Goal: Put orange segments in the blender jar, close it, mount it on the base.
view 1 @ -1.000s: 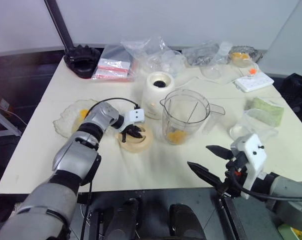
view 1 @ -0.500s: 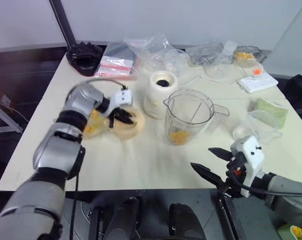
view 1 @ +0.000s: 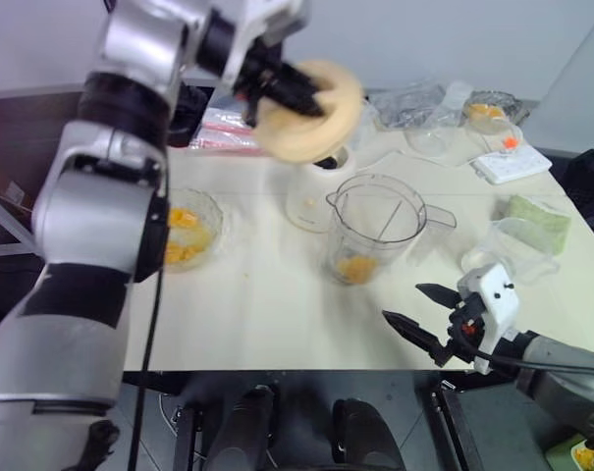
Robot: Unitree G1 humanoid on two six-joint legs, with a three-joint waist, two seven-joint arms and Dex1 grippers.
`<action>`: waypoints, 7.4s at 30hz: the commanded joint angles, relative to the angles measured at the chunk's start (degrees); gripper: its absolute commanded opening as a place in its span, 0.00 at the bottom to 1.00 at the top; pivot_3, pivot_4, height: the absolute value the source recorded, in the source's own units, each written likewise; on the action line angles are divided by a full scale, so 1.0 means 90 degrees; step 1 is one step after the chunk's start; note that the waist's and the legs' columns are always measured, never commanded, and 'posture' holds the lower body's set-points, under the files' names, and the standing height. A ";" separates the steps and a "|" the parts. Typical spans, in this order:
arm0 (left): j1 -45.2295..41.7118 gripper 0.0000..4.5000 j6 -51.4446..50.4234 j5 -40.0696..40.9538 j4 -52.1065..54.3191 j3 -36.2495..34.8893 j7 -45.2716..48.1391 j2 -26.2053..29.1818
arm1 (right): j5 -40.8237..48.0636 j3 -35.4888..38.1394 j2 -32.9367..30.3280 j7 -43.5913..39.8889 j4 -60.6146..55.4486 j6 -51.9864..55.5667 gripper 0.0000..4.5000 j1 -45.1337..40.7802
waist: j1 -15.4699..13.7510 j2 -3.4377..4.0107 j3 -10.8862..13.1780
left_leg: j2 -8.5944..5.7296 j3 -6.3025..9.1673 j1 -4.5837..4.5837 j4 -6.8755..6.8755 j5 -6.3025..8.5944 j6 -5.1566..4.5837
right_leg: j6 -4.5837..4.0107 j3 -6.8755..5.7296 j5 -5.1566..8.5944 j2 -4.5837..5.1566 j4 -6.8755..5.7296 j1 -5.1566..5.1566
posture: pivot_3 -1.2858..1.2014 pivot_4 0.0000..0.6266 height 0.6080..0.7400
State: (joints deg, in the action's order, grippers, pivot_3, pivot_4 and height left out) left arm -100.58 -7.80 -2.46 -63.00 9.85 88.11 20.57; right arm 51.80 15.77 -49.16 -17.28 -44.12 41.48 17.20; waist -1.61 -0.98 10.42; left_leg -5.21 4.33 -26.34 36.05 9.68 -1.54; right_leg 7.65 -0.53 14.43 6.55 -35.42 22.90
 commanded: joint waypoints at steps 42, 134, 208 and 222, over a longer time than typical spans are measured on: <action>0.0653 0.06 -0.0079 -0.1101 -0.1448 0.0385 -0.0828 -0.2706 | -0.4102 -0.0429 0.2247 0.0998 0.1596 -0.1758 1.00 -0.1069 | -0.0063 0.0029 0.0004 | -0.0006 -0.0012 0.0005 0.0018 -0.0001 0.0000 | 0.0017 0.0010 0.0007 0.0000 -0.0081 0.0028 | 0.52 0.24 1.00; 0.1061 0.99 0.0364 -0.0903 -0.0846 0.0362 -0.0962 -0.2012 | -0.4960 -0.0857 0.3130 0.0535 0.5158 -0.3598 0.21 -0.2935 | 0.0095 0.0090 -0.0027 | -0.0018 -0.0001 0.0101 -0.0016 0.0007 0.0016 | 0.0033 0.0017 0.0020 0.0004 -0.0076 -0.0049 | 0.52 0.24 1.00; 0.1487 1.00 -0.1892 -0.0189 0.2850 0.0778 -0.1071 -0.1381 | -0.5002 -0.1044 0.3190 0.0491 0.5906 -0.3904 0.21 -0.3409 | 0.0155 0.0092 -0.0027 | -0.0015 0.0003 0.0110 -0.0019 0.0009 0.0020 | 0.0031 0.0025 0.0020 -0.0002 -0.0077 -0.0045 | 0.52 0.24 1.00; 0.1861 1.00 -0.2788 -0.0218 0.3509 0.1482 -0.1050 -0.1134 | -0.5009 -0.1066 0.3223 0.0496 0.5940 -0.3941 0.21 -0.3354 | 0.0184 0.0095 -0.0027 | -0.0014 0.0003 0.0111 -0.0022 0.0010 0.0021 | 0.0029 0.0029 0.0021 -0.0002 -0.0077 -0.0037 | 0.52 0.24 1.00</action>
State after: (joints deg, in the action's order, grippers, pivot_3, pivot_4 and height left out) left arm -83.23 -32.39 -4.48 -33.28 22.78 78.62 10.05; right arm 9.11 5.91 -19.55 -13.85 7.55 5.25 -13.88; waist 0.05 -0.13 10.17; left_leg -5.34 4.36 -25.34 35.85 9.76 -1.36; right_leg 7.92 -0.27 14.62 6.53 -36.12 22.59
